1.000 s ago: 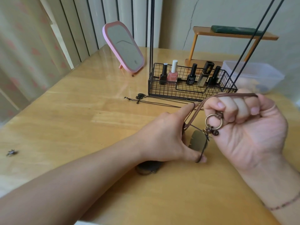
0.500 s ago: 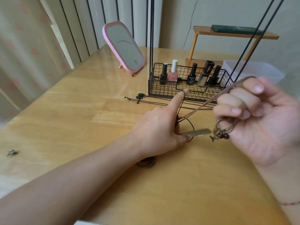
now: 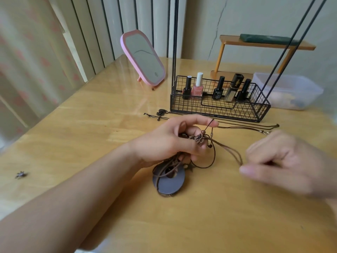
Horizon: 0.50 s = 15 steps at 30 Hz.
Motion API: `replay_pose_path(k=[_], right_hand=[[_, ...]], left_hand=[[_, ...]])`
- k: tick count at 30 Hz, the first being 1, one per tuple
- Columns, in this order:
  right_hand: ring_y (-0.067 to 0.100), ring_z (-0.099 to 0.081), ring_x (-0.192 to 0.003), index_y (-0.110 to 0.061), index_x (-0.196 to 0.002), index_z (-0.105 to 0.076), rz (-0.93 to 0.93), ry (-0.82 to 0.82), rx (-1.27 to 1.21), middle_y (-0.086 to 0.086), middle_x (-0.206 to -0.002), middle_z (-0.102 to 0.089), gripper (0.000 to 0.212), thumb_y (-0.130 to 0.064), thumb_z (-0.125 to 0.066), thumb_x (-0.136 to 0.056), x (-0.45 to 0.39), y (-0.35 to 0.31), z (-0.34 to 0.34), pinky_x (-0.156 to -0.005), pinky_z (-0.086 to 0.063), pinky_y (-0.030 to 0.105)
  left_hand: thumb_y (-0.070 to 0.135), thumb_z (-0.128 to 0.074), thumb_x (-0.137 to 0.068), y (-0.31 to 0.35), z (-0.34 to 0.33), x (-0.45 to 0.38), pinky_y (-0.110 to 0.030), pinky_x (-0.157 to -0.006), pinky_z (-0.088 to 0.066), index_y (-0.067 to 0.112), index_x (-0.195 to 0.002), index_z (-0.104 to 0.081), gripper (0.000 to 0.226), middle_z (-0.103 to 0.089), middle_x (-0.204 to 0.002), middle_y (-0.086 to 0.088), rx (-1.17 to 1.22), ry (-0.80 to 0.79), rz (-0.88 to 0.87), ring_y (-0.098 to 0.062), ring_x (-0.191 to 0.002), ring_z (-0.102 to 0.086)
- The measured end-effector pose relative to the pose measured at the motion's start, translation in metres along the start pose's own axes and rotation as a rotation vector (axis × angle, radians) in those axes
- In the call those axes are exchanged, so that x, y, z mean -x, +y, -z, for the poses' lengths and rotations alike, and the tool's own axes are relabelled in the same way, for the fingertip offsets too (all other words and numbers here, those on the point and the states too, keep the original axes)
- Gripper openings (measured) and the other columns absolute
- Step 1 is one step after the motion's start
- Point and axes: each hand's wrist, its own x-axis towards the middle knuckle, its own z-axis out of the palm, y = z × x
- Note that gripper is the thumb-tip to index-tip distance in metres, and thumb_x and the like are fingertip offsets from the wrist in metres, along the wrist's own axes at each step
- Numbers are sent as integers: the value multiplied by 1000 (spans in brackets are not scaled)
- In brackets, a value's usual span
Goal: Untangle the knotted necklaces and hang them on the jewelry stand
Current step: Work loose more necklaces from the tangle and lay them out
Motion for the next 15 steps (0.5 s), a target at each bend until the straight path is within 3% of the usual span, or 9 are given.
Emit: replay_pose_path(k=[2, 5, 8, 10, 13, 15], right_hand=[[23, -28, -48, -10, -57, -34, -96, -156, 149, 1, -54, -23, 66, -61, -52, -95, -1, 3, -10, -44, -31, 40], [21, -31, -49, -14, -59, -37, -133, -109, 299, 5, -53, -28, 69, -74, -44, -91, -6, -2, -22, -47, -35, 41], [16, -41, -46, -19, -53, -43, -150, 86, 400, 1, -48, -39, 72, -79, -34, -91, -12, -10, -24, -45, -40, 35], [13, -46, -47, -22, -51, -49, -133, 288, 431, -3, -46, -45, 68, -73, -38, -94, -15, -13, -25, -45, -42, 34], [16, -57, -54, -20, -61, -65, -63, 581, 367, -3, -55, -59, 42, -46, -59, -93, -16, -15, -28, -48, -45, 37], [17, -61, -66, -17, -75, -69, -69, 679, 320, 0, -68, -63, 18, -31, -69, -87, -18, -16, -30, -53, -50, 40]], left_hand=[[-5, -55, -76, -1, 1, 0, -33, -56, -35, 8, -136, -52, 61, -58, -81, -8, 59, -24, 2, -20, -63, -55], [-4, -45, -74, -1, 0, -1, -36, -58, -31, 6, -135, -52, 62, -60, -83, -12, 124, -61, -1, -22, -63, -54], [-3, -39, -75, -1, -1, -2, -36, -55, -31, 5, -137, -49, 63, -63, -81, -14, 147, -73, -14, -23, -62, -55], [-3, -37, -76, 0, -1, -2, -37, -55, -30, 6, -138, -46, 63, -65, -81, -15, 139, -78, -20, -23, -61, -56], [-5, -38, -79, 2, -1, -2, -39, -56, -30, 7, -141, -41, 63, -67, -82, -15, 92, -88, -31, -23, -61, -57], [-6, -42, -82, 2, -1, 0, -38, -56, -32, 11, -142, -38, 62, -69, -84, -13, 47, -113, -42, -23, -61, -59]])
